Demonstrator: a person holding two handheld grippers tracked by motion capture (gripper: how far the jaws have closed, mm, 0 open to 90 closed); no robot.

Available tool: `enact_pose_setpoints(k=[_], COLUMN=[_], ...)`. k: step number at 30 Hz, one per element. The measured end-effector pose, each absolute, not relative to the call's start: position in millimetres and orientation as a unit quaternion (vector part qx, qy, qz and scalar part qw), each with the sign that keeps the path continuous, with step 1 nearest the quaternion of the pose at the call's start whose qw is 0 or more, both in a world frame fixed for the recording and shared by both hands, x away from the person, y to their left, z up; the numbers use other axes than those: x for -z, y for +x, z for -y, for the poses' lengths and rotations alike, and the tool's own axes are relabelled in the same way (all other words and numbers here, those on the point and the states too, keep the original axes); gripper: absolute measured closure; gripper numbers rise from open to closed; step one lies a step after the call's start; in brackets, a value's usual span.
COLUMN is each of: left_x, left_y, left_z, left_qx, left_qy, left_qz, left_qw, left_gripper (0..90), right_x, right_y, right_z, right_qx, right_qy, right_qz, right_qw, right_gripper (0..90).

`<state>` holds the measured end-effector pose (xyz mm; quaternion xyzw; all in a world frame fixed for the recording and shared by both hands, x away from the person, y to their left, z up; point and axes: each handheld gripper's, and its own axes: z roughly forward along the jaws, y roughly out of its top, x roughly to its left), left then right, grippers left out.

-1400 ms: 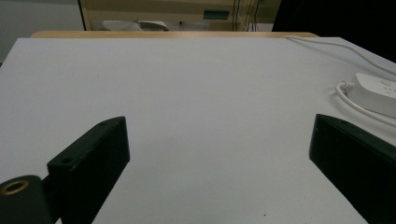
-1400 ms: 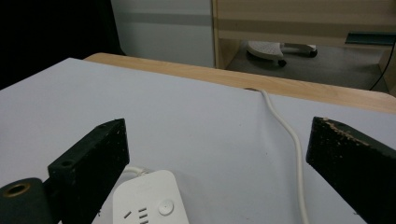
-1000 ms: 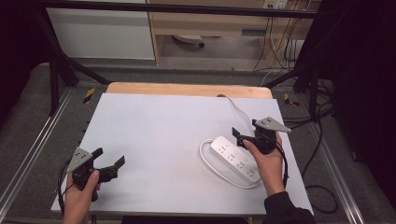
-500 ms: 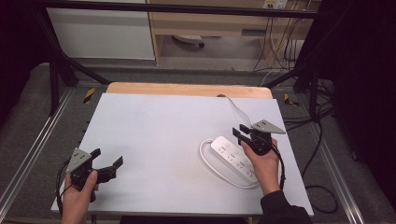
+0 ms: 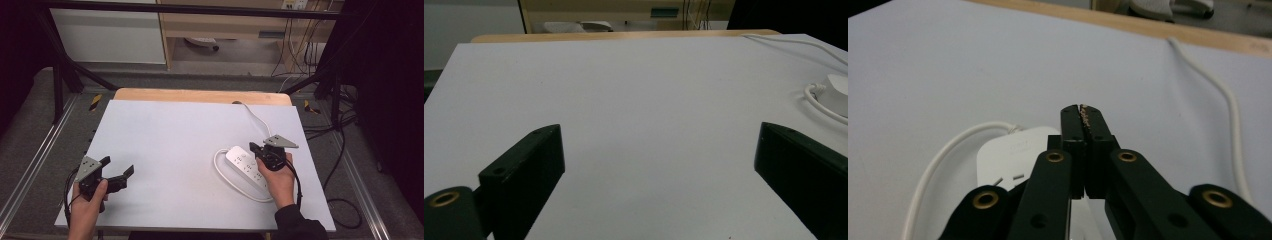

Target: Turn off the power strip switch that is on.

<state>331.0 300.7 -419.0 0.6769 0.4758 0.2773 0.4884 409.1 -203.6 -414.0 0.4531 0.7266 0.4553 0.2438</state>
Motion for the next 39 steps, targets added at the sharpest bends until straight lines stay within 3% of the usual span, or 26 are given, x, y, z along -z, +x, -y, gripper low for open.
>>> enact_pose_setpoints(k=[39], left_x=[416.7], left_y=[322.6], left_z=[-304.4], left_qx=[-0.282], left_qy=[0.681], left_qz=[-0.475], left_qw=[0.481], left_gripper=[6.0], right_x=[427.1], right_y=[388.5], right_z=[211.5], right_qx=[-0.42], right_qy=[0.475], right_qz=[-0.743], right_qw=[0.212], right_gripper=[90.0])
